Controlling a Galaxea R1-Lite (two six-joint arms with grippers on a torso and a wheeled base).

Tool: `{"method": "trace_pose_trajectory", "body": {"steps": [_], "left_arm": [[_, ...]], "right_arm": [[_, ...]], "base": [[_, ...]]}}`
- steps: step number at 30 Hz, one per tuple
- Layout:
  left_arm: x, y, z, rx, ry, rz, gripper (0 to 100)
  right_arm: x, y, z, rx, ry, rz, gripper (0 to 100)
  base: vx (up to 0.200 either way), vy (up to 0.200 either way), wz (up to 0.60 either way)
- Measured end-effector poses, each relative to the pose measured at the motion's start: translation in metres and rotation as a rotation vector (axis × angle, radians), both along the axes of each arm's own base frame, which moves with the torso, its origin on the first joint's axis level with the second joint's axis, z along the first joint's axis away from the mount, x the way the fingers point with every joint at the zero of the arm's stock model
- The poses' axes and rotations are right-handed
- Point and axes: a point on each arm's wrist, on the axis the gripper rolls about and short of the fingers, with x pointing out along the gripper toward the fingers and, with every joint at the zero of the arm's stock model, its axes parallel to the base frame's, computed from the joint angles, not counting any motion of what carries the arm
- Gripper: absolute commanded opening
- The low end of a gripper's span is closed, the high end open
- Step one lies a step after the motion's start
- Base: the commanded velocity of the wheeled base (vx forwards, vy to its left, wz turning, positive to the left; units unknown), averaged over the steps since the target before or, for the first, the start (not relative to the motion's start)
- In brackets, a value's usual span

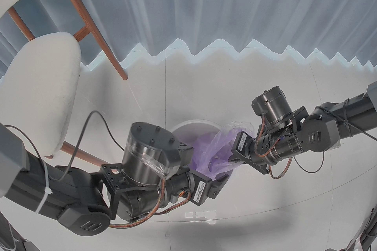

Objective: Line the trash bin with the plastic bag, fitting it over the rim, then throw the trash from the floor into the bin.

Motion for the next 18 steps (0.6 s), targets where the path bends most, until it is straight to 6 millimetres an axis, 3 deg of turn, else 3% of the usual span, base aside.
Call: {"method": "trace_pose_trajectory", "body": {"steps": [12, 18], "left_arm": [[0.008, 0.041, 0.006, 0.005, -0.006, 0.111, 100], [-0.001, 0.059, -0.003, 0.036, 0.020, 0.020, 100]], "right_arm": [[-0.011, -0.011, 0.003, -0.056, -0.043, 0.086, 0], [-0.012, -0.013, 0.006, -0.052, -0.050, 0.083, 0]], "base": [[0.000, 0.000, 0.00], [0.000, 0.000, 0.00]]}}
